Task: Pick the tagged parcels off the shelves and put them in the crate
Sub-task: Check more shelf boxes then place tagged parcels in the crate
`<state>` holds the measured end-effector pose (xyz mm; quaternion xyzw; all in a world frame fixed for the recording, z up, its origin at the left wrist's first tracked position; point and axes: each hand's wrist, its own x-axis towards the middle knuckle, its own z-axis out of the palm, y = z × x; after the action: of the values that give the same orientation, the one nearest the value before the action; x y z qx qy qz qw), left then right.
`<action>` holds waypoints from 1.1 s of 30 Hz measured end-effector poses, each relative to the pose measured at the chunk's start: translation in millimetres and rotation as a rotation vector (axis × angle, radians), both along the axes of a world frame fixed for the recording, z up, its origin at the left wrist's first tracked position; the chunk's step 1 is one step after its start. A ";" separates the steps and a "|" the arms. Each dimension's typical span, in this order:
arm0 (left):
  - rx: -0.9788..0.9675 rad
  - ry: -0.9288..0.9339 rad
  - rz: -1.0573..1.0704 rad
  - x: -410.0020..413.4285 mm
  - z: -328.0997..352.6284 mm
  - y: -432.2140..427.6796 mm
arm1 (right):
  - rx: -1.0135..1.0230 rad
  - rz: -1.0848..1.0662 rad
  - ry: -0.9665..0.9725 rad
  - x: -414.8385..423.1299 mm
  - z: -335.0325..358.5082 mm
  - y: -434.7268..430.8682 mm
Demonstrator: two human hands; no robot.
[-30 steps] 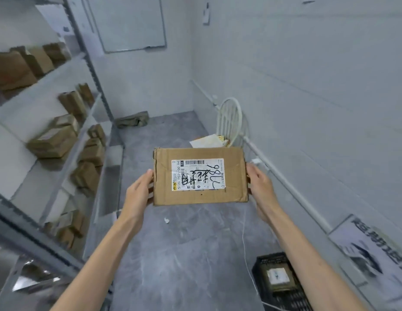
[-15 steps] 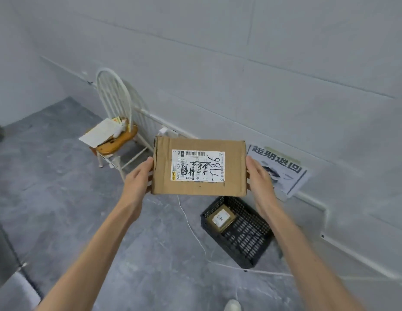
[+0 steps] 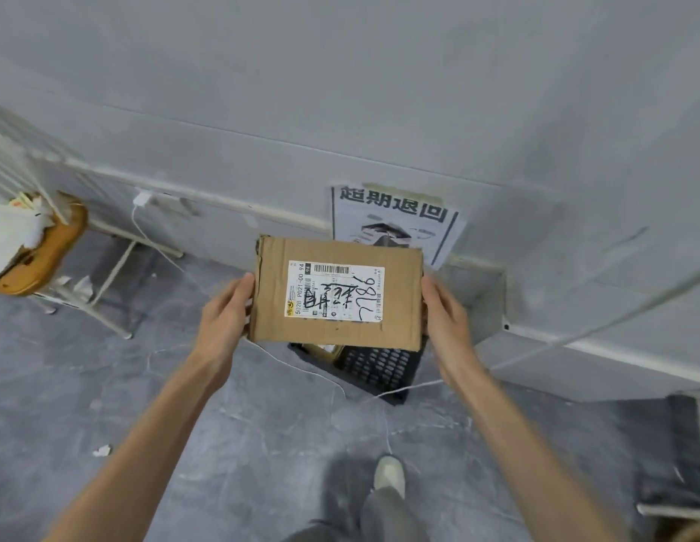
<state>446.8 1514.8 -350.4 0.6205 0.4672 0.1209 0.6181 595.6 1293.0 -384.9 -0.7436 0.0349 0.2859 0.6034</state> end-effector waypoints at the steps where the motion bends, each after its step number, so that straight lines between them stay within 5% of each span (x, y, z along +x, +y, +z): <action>1: -0.014 0.007 -0.015 12.5 -13.6 1.7 | -0.015 -0.017 0.006 8.4 -10.6 -1.6; 15: -0.258 0.060 -0.147 119.2 -244.9 32.8 | -0.211 -0.186 -0.005 82.8 -189.1 24.6; 33: -0.617 0.229 -0.034 109.8 -488.6 18.4 | -0.623 0.141 -0.076 137.7 -439.2 79.5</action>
<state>556.6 1533.2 -839.0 0.4214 0.5380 -0.1072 0.7221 733.3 1372.5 -824.1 -0.9033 0.0464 0.2745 0.3263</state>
